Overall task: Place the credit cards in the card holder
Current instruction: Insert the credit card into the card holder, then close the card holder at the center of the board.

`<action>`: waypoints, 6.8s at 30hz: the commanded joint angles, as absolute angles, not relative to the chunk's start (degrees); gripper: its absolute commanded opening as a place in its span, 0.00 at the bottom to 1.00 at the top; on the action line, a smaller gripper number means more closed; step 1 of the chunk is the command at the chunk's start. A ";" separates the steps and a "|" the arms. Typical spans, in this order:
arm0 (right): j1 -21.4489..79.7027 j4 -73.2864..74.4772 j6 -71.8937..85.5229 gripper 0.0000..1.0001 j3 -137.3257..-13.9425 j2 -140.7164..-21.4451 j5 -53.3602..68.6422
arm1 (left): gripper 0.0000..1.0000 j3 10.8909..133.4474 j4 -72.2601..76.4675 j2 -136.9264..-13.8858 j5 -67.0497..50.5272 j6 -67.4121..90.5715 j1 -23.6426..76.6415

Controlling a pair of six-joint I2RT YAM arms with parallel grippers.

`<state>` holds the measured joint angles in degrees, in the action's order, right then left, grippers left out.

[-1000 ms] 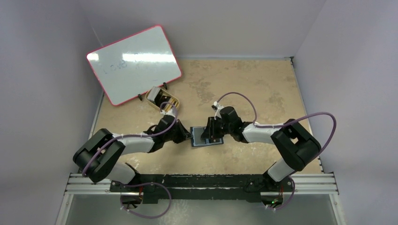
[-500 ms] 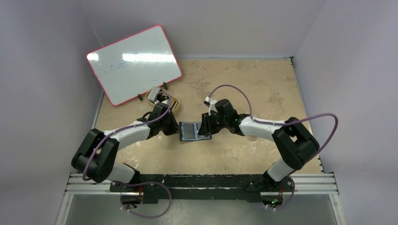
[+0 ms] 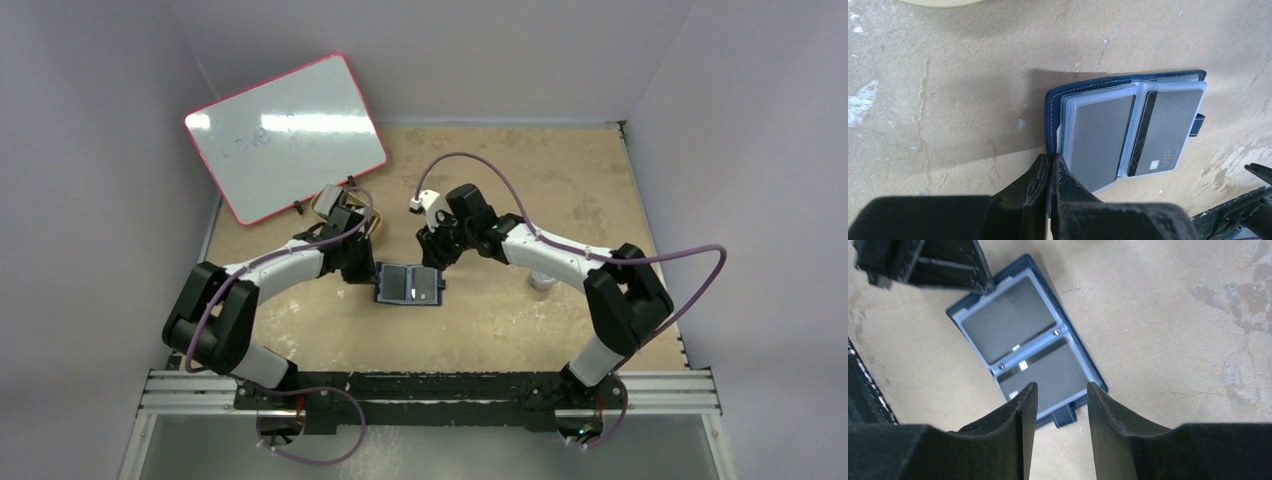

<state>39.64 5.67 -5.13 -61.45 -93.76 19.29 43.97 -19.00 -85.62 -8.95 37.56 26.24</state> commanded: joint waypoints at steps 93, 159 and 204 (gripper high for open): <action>46.23 -46.84 -6.50 0.09 -33.84 -95.27 22.76 | 0.29 27.63 19.27 -75.89 -30.29 61.93 22.99; 43.78 -5.50 51.99 0.27 -38.32 -78.15 0.49 | 0.11 37.99 -5.66 -86.32 4.85 52.81 40.71; 43.67 -6.40 57.32 0.19 -34.60 -78.18 8.03 | 0.00 31.49 7.85 -82.48 5.06 66.36 50.27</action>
